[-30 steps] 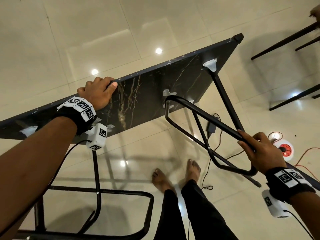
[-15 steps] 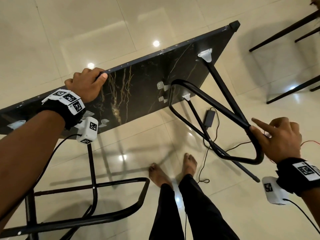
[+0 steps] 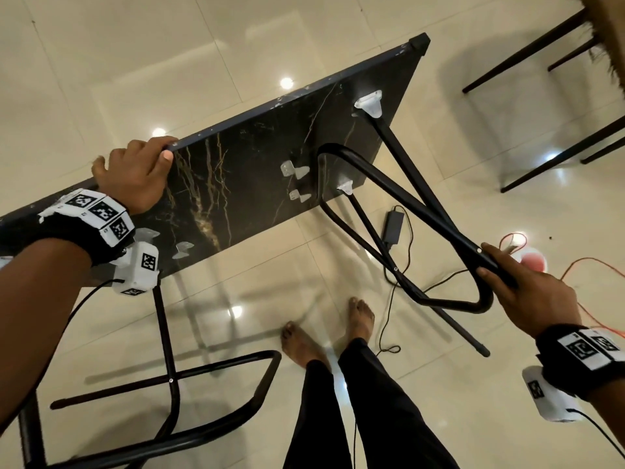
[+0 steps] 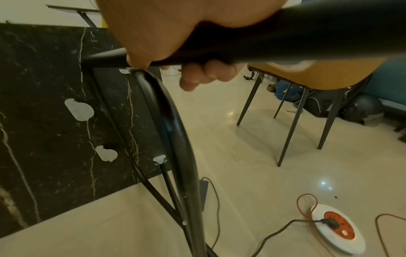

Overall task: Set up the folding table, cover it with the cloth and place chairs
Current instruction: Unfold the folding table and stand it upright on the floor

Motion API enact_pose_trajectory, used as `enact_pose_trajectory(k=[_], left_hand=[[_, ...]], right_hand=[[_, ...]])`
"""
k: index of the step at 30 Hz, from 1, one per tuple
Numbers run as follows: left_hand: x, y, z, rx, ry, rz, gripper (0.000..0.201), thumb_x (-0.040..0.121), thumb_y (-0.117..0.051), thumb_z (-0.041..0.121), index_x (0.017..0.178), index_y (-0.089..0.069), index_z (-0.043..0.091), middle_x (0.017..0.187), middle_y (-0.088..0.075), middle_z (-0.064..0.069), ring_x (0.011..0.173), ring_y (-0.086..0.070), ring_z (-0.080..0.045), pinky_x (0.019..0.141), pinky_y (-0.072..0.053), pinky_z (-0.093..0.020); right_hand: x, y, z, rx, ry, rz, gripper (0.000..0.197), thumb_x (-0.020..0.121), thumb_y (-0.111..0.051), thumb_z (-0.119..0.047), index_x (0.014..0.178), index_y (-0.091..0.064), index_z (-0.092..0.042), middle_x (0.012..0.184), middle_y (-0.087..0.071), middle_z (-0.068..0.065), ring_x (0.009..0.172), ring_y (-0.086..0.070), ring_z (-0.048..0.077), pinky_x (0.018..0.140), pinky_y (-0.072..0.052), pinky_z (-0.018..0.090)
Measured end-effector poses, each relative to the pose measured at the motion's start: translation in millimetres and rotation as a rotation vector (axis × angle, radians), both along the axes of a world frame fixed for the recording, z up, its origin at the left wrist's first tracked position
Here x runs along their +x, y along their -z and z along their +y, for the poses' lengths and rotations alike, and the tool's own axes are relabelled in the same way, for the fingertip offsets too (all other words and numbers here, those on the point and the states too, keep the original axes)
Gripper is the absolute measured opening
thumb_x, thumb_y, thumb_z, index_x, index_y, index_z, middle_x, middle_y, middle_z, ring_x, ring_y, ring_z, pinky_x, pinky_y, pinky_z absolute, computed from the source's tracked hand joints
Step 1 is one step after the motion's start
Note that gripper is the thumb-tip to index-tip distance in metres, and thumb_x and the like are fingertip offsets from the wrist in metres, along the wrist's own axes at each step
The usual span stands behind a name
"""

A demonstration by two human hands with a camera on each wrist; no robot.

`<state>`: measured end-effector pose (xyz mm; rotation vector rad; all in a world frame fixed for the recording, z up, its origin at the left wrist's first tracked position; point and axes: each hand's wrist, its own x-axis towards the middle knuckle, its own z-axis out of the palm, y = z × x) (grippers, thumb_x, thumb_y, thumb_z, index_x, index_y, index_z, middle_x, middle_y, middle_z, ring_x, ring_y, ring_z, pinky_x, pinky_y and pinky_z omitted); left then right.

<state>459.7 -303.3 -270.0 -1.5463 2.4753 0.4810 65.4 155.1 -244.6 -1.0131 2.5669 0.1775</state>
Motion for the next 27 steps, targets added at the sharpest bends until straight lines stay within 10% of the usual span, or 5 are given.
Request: enact_pose_trajectory(k=[12,27], left_hand=[[-81,12,-15,-0.078,0.260,0.088,0.040,0.104,-0.024,0.052,0.098,-0.044,0.018,0.076,-0.056,-0.011,0.068,-0.049,-0.032,0.063,-0.036,-0.039],[-86,17,-23,-0.166,0.251,0.014,0.049,0.099,-0.020,0.064,0.089,-0.041,0.021,0.065,-0.050,-0.005,0.062,-0.048,-0.031,0.063,-0.036,-0.039]], right_hand=[[43,4,-8,-0.104,0.006,-0.132,0.061,0.090,-0.028,-0.070,0.138,-0.050,-0.039,0.057,-0.054,-0.001,0.054,-0.060,0.032,0.050,-0.046,0.032],[51,1,-16,-0.103,0.025,-0.211,0.052,0.093,-0.027,-0.073,0.136,-0.042,-0.048,0.061,-0.058,-0.005,0.057,-0.058,0.026,0.057,-0.053,0.038]])
